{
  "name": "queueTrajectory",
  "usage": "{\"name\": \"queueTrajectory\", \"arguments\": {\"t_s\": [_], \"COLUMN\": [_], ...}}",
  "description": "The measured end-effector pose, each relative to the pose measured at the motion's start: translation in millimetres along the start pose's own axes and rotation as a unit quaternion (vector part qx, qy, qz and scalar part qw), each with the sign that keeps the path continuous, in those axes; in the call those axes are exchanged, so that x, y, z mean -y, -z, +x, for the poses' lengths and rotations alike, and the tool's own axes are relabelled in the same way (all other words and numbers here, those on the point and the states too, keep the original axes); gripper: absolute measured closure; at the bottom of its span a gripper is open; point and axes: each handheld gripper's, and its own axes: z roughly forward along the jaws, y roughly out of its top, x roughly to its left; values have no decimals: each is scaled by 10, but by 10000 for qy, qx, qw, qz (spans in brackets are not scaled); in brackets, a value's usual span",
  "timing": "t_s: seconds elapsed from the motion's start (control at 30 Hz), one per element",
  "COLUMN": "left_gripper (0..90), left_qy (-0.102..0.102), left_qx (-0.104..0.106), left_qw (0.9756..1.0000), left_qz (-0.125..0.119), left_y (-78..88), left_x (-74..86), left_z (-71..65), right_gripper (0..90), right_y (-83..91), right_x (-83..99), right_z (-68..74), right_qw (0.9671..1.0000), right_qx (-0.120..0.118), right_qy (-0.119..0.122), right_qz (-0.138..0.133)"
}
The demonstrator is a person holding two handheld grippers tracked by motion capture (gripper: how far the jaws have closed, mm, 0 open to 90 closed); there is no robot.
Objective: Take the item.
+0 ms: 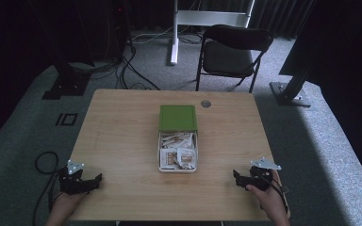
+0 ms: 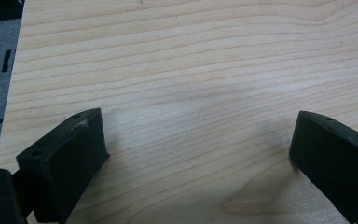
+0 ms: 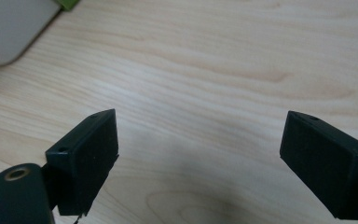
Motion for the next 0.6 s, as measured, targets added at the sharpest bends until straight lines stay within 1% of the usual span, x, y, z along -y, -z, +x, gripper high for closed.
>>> {"name": "queueTrajectory", "arguments": {"t_s": [0.13, 0.17, 0.43, 0.6], "left_gripper": [42, 42, 42, 42], "left_qy": [-1, -1, -2, -1], "left_qx": [0, 0, 2, 2], "left_qw": [10000, 10000, 10000, 10000], "left_qz": [0, 0, -1, -1], "left_y": [0, 0, 0, 0], "left_x": [0, 0, 0, 0], "left_z": [0, 0, 1, 1], "right_gripper": [115, 115, 116, 116], "right_y": [31, 31, 56, 72], "right_x": [-91, -91, -267, -350], "right_z": [40, 40, 158, 229], "right_qw": [9999, 9999, 9993, 9985], "right_qx": [-85, -85, -254, -357], "right_qy": [39, 39, 188, 241], "right_qz": [-78, -78, -220, -329]}}
